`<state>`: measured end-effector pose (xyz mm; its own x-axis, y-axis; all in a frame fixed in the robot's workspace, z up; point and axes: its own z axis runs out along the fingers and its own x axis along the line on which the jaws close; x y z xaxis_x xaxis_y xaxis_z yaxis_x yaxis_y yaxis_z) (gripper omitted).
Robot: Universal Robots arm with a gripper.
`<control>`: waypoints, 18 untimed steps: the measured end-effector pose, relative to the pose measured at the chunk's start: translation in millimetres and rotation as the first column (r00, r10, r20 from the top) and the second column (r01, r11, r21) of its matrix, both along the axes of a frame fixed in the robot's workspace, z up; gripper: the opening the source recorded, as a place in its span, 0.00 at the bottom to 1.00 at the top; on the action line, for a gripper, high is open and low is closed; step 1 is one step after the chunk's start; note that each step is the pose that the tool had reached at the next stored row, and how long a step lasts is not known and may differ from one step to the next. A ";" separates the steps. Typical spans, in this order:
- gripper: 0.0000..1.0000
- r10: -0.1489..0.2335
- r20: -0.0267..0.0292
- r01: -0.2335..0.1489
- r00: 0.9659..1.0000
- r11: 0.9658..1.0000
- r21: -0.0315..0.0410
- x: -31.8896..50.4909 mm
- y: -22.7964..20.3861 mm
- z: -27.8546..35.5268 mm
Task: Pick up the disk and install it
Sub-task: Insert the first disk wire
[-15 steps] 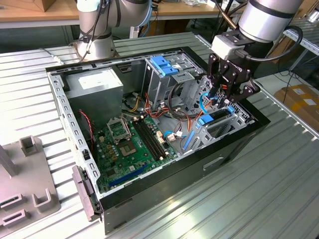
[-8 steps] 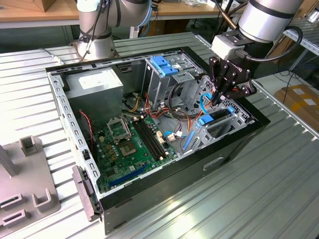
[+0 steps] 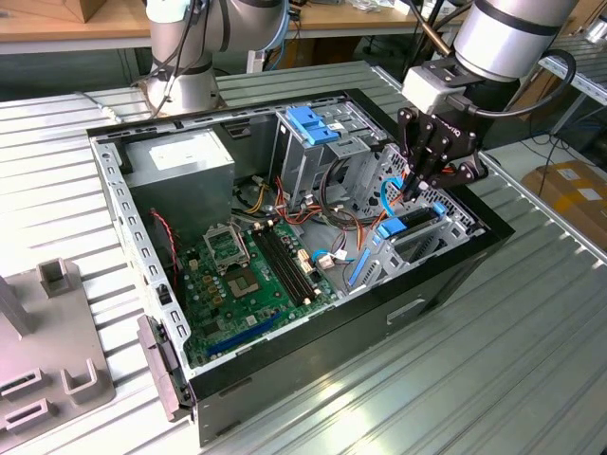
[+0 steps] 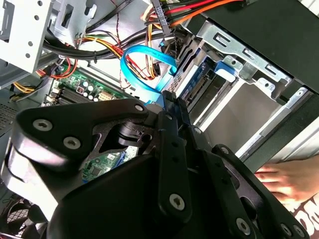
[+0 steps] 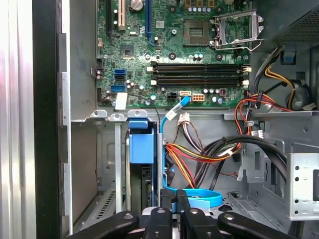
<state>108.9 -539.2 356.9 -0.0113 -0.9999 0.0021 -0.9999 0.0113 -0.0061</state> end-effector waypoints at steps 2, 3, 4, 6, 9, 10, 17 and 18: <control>0.16 0.000 0.000 0.000 1.000 1.000 0.001 0.0 0.0 0.0; 0.16 0.000 0.000 0.000 1.000 1.000 0.001 0.0 0.0 0.0; 0.16 0.000 0.000 0.000 1.000 1.000 0.001 0.0 0.0 0.0; 0.16 0.000 0.000 0.000 1.000 1.000 0.002 0.0 0.0 0.0; 0.16 0.000 0.000 0.000 1.000 1.000 0.004 0.0 0.0 0.0; 0.16 0.000 0.000 0.000 1.000 1.000 0.005 0.0 0.0 0.0; 0.16 0.000 0.000 0.000 1.000 1.000 0.007 0.0 0.0 0.0; 0.16 0.000 0.000 0.000 1.000 1.000 0.008 0.0 0.0 0.0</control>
